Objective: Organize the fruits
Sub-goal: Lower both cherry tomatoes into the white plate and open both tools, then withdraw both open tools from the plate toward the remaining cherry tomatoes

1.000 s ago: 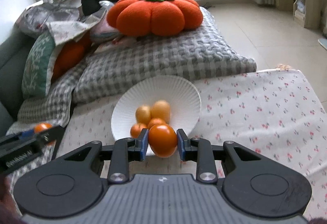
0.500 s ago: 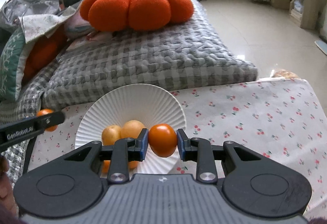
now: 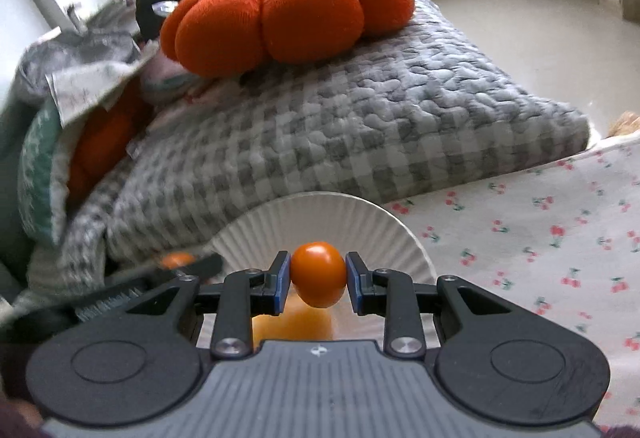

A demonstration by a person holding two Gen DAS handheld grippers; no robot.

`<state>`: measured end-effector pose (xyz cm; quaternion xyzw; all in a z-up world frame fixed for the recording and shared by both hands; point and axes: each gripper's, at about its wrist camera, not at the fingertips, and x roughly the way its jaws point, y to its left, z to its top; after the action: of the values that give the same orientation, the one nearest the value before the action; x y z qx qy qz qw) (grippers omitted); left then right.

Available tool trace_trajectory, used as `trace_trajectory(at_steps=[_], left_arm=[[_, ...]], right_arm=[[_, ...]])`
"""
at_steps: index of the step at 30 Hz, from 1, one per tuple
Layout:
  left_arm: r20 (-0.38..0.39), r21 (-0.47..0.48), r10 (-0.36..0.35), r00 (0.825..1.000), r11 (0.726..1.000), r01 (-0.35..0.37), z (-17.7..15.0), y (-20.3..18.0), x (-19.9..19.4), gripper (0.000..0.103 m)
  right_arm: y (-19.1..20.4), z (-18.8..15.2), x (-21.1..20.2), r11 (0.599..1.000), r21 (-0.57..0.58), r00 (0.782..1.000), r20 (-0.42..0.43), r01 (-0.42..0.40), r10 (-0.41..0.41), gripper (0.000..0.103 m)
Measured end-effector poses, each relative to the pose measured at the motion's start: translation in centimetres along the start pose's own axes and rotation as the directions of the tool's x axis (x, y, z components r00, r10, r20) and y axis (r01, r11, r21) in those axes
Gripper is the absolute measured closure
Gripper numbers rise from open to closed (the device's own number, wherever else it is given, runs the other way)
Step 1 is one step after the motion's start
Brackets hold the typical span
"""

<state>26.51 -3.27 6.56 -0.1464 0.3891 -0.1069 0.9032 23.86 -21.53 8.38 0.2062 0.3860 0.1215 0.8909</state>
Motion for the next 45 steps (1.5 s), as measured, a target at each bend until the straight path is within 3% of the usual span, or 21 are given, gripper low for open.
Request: trace_trajectory(at_steps=[14,23,40,45], left_arm=[[-0.008,-0.066,-0.038,0.999,0.997,0.037,-1.0,0.8,1.4,0.081],[-0.004,-0.135,-0.070,0.998,0.989,0.069,-1.3,1.9,1.7,0.081],[0.013,-0.136,-0.078,0.997,0.988,0.079,-0.9,3.1,0.5,0.076],[0.016,-0.142,-0.072,0.997,0.987,0.073,-0.6,3.5,-0.2,0.076]], right_arm=[[-1.2,-0.9,2.1,0.983,0.171,0.998,0.017,-0.070,0.068,0.077],[-1.5,-1.4,3.0,0.973,0.215,0.996,0.010,-0.085,0.085,0.077],[-1.5,-1.6,2.6,0.972,0.189,0.990,0.010,-0.139,0.140,0.074],[-0.9,-1.4,2.2,0.980,0.156,0.993,0.017,-0.122,0.121,0.074]])
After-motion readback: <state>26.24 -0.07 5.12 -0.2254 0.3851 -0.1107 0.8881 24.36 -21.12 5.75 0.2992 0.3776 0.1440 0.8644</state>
